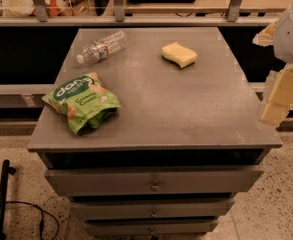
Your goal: Pick water bottle
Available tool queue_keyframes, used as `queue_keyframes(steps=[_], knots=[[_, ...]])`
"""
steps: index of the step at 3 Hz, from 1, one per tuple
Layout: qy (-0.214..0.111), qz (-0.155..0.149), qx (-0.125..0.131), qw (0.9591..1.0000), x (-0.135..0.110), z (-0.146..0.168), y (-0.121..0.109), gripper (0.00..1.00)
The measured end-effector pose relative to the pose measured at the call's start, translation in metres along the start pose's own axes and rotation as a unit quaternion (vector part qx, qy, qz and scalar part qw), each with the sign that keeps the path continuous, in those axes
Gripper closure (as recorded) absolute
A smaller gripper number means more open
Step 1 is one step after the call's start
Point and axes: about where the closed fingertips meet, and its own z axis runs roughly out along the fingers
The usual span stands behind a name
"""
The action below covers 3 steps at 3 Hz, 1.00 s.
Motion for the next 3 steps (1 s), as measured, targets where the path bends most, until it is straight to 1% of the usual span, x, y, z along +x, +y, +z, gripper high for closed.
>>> queue_keyframes(steps=[1,2,3], knots=[[0.0,0.0,0.0,1.0,0.0,0.0,0.0,0.0],[-0.007,-0.004,0.009,0.9999,-0.001,0.0,-0.007,0.0],[-0.043,-0.01,0.028,0.9986,-0.007,0.011,-0.041,0.0]])
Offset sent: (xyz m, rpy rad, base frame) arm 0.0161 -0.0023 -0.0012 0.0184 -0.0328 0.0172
